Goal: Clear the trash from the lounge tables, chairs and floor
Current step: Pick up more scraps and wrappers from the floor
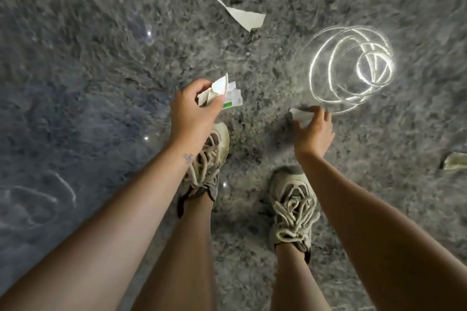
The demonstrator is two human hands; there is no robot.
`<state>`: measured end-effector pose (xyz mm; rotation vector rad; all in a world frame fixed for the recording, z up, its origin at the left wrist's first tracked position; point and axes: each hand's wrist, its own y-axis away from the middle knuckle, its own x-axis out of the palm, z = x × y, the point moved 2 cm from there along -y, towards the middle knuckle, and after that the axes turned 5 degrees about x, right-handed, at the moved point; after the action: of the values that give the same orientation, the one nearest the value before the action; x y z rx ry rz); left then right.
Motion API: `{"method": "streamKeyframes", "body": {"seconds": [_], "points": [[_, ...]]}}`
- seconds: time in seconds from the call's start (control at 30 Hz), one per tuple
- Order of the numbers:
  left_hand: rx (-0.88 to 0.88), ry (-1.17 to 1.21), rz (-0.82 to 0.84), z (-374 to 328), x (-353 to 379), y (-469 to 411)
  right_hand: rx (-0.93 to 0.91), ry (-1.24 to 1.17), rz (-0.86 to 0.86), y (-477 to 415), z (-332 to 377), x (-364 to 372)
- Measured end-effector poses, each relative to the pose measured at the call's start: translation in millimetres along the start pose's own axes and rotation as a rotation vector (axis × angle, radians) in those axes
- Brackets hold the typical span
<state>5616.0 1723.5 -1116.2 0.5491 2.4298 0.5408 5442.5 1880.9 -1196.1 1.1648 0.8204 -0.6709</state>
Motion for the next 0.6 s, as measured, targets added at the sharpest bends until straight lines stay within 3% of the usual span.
{"method": "streamKeyframes", "body": {"seconds": [0.17,0.37,0.6], "points": [[-0.04,0.036,-0.025,-2,-2,-13,-0.073,-0.061,0.062,0,27,-4],[-0.103,0.118,-0.101,-25,-13,-53,-0.231,-0.297,0.155,-36,130,-22],[-0.133,0.142,-0.208,-41,-18,-108,-0.423,-0.244,0.227,-80,224,-10]]}}
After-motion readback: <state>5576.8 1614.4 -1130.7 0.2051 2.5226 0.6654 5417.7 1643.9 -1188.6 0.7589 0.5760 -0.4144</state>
